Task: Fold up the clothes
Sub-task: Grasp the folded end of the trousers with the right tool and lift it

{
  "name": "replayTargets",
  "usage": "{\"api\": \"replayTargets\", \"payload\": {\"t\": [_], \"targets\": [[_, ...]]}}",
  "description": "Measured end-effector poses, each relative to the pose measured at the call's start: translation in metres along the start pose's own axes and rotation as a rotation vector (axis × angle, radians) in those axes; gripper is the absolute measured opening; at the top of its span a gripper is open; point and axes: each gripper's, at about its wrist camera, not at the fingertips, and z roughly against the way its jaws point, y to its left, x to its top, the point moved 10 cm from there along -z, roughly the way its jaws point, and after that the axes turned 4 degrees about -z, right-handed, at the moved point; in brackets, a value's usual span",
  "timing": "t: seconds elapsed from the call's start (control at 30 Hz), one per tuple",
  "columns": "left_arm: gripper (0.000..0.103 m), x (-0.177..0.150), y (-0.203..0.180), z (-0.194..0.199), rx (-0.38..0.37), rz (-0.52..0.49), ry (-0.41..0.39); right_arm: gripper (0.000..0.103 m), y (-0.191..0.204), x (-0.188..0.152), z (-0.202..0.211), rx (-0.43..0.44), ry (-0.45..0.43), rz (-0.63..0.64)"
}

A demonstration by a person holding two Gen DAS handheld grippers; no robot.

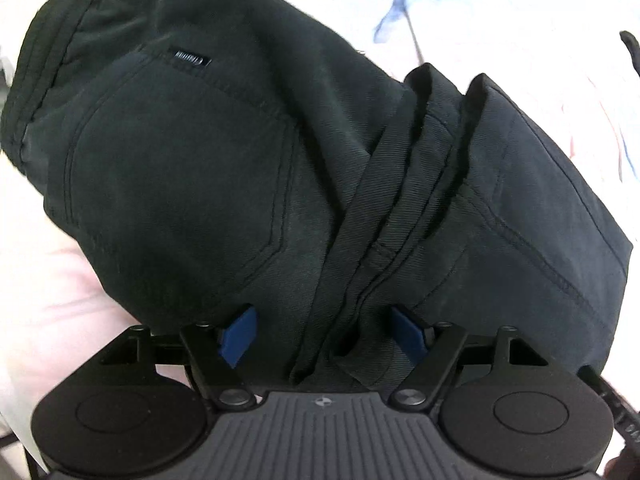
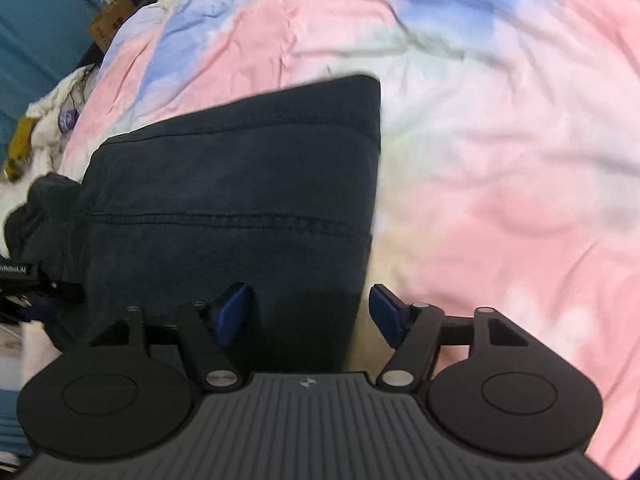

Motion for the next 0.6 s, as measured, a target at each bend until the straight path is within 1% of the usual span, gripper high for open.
{"api": "replayTargets", "payload": {"t": [0.1, 0.23, 0.43, 0.53, 0.6], "targets": [[0.079, -0.003, 0.004, 0.0, -0.005, 0.001, 0.004, 0.079, -0.006, -0.002, -0.013, 0.056, 0.035, -0.066], [0.079, -0.007, 0.009, 0.0, -0.014, -0.003, 0.007, 0.079, -0.003, -0.002, -0.025, 0.1, 0.052, -0.078], [0.079, -0.011, 0.013, 0.002, -0.013, -0.016, 0.005, 0.08, 0.011, 0.004, -0.039, 0.085, 0.056, -0.015], [0.078, -0.013, 0.015, 0.005, -0.015, -0.022, 0.002, 0.081, 0.011, 0.004, -0.043, 0.083, 0.059, -0.019], [0.077, -0.014, 0.016, 0.008, -0.018, -0.033, -0.002, 0.08, 0.008, 0.003, -0.043, 0.101, 0.064, -0.044]]}}
